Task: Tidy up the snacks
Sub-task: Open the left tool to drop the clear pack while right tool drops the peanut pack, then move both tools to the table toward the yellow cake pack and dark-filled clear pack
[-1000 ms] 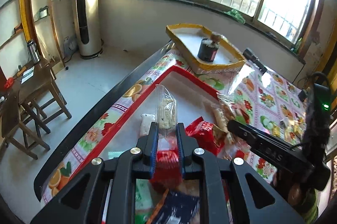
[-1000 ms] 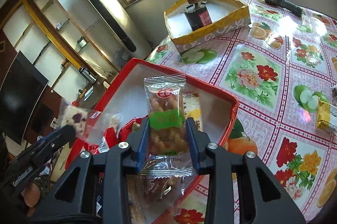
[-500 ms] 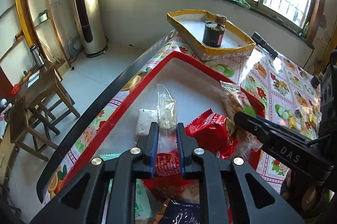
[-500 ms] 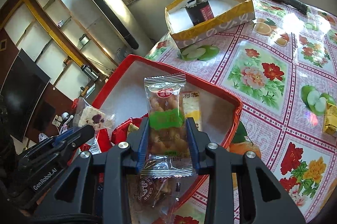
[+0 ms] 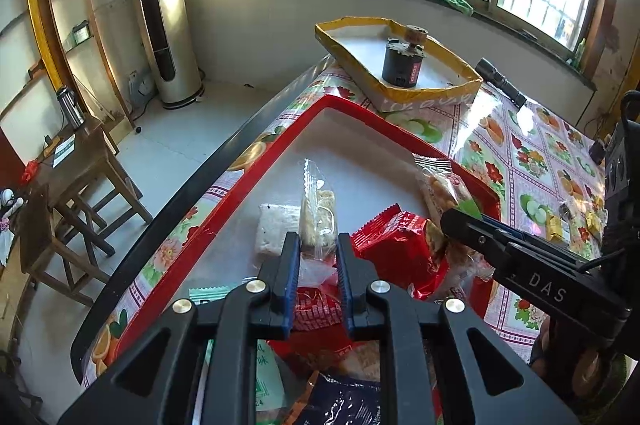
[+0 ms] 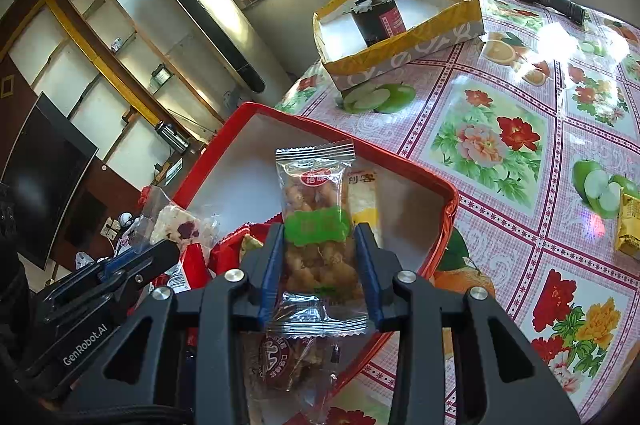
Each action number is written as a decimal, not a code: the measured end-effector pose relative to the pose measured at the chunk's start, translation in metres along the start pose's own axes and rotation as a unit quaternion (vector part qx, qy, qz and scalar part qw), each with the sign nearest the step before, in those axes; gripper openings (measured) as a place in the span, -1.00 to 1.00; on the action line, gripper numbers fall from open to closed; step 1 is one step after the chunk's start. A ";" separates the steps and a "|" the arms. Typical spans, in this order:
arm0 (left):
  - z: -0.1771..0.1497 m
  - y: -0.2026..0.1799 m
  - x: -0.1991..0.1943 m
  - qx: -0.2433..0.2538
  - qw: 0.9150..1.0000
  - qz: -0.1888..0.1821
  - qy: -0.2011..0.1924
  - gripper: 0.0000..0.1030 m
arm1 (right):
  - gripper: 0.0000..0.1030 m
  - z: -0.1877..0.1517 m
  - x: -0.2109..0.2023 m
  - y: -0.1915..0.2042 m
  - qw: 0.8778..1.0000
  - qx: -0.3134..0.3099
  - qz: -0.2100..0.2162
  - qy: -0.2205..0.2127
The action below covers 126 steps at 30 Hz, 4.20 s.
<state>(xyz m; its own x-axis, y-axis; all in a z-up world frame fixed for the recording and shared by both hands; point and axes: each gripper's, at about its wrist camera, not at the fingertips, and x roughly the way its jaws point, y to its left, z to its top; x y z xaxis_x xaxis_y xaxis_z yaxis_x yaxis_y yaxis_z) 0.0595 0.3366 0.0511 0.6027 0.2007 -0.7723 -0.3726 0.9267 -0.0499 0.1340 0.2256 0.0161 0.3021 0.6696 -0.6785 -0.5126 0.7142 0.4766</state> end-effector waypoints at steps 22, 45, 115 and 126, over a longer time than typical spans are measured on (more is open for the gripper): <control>-0.009 -0.012 -0.038 0.012 0.998 0.023 -0.051 0.29 | -0.05 -0.026 -0.043 -0.014 0.999 0.026 0.009 -0.022; -0.032 -0.112 -0.043 0.091 0.994 -0.063 -0.017 0.49 | 0.24 -0.100 -0.182 -0.166 0.977 0.129 -0.152 -0.080; -0.011 -0.292 0.098 0.184 0.969 -0.121 0.114 0.45 | -0.29 0.057 -0.100 -0.279 0.968 0.065 -0.242 -0.023; -0.050 -0.222 0.057 0.186 0.960 -0.162 0.132 0.25 | -0.29 -0.014 -0.133 -0.212 0.976 -0.038 -0.207 0.054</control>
<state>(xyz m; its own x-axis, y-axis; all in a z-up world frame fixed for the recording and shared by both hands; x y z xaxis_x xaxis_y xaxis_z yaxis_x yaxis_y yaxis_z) 0.1410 0.1266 -0.0139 0.4256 -0.1590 -0.8909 0.1112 0.9862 -0.1229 0.1912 -0.0182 -0.0027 0.4125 0.2984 -0.8607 -0.4237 0.8993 0.1087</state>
